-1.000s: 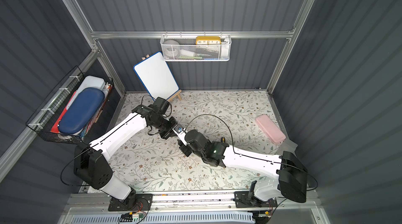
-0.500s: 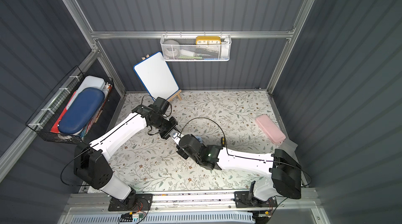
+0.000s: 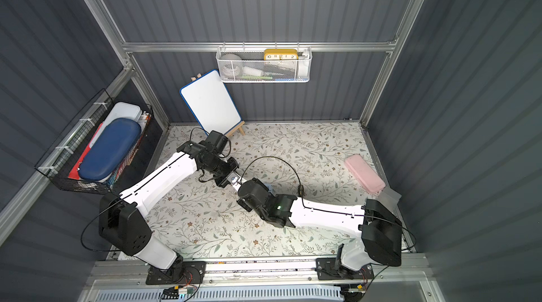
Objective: Remove the battery from the alarm
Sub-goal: Pick up the cover from the center of the board.
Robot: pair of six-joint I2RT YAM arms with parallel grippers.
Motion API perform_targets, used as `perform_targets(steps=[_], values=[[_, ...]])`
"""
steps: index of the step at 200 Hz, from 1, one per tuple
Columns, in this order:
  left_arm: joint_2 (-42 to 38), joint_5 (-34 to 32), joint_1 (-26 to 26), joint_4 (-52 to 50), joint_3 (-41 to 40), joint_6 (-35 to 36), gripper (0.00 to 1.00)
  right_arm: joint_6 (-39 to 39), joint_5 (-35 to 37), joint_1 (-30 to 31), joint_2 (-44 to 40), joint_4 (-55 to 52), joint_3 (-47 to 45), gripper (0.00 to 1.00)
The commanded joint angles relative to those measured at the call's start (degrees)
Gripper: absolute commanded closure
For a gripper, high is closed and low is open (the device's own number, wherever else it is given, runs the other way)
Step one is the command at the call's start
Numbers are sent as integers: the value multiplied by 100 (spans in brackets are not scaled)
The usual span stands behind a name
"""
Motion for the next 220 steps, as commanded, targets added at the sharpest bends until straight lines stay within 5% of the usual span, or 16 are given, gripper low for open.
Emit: perform_targets(steps=[1,86,220], values=[[-165,108,-4,-54,163,151,100,-44,145,18,55,-26,140,100],[-459,305,1,511,-179,158,100,77,-116,45,-7,-117,142,100],[-710,682,5,902,-424,461,100,-169,672,75,208,64,286,100]])
